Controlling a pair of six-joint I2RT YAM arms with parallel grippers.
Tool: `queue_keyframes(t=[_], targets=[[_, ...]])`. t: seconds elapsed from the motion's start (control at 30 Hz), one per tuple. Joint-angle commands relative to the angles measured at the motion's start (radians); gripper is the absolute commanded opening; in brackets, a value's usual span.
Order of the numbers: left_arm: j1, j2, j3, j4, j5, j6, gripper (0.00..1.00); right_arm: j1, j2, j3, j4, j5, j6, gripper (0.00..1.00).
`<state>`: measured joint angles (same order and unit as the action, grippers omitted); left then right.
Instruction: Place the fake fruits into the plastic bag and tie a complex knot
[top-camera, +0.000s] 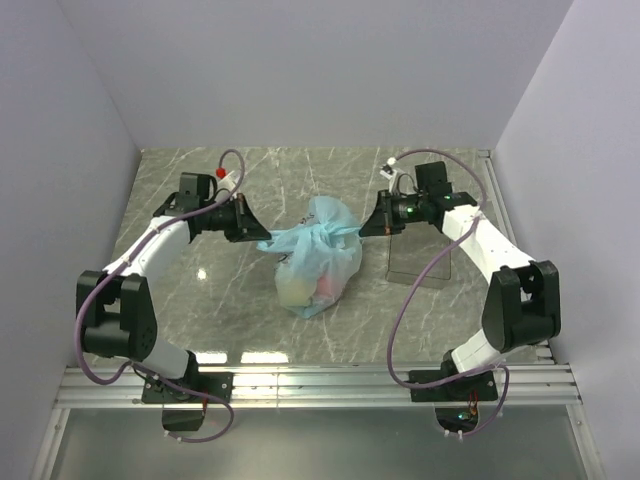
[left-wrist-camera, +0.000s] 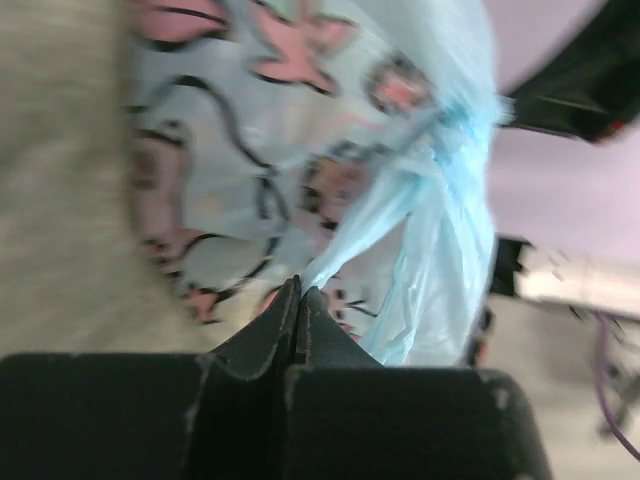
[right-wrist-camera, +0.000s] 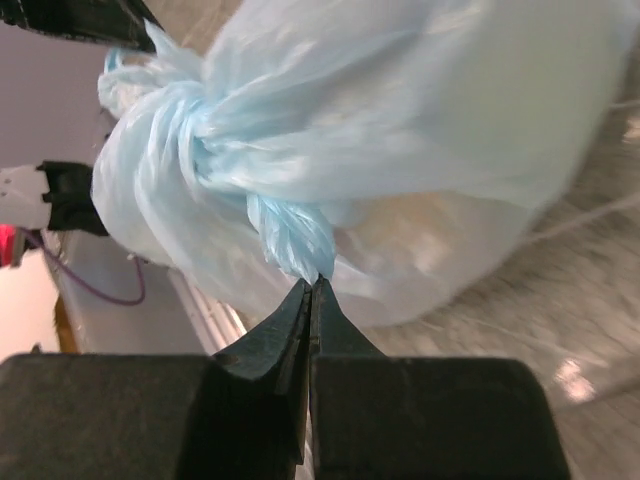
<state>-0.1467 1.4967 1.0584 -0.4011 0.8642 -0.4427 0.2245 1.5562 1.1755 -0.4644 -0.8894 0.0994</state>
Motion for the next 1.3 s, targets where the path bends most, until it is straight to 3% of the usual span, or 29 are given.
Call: queue_keyframes(t=[0.0,0.27,0.37,0.53,0.93,1.1,1.27], targets=[[0.050,-0.041,-0.017,-0.045,-0.220,0.126,0.00,-0.073,-0.061,0.007,-0.077,0.062,-0.088,0.00],[0.134,-0.110,-0.093,-0.059,-0.574,0.246,0.00,-0.206,-0.058,-0.007,-0.223,0.230,-0.272,0.00],[0.190,-0.124,-0.126,-0.045,-0.625,0.295,0.00,-0.246,-0.053,-0.036,-0.244,0.280,-0.341,0.00],[0.239,-0.067,-0.126,-0.038,-0.600,0.334,0.00,-0.257,-0.022,-0.088,-0.221,0.287,-0.391,0.00],[0.317,-0.013,-0.077,-0.013,-0.633,0.394,0.00,-0.249,0.019,-0.014,-0.157,0.299,-0.356,0.00],[0.345,-0.030,0.012,-0.062,-0.570,0.432,0.00,-0.270,-0.010,0.068,-0.151,0.273,-0.291,0.00],[0.357,-0.090,0.080,-0.102,-0.599,0.553,0.00,-0.309,-0.036,0.151,-0.223,0.280,-0.297,0.00]])
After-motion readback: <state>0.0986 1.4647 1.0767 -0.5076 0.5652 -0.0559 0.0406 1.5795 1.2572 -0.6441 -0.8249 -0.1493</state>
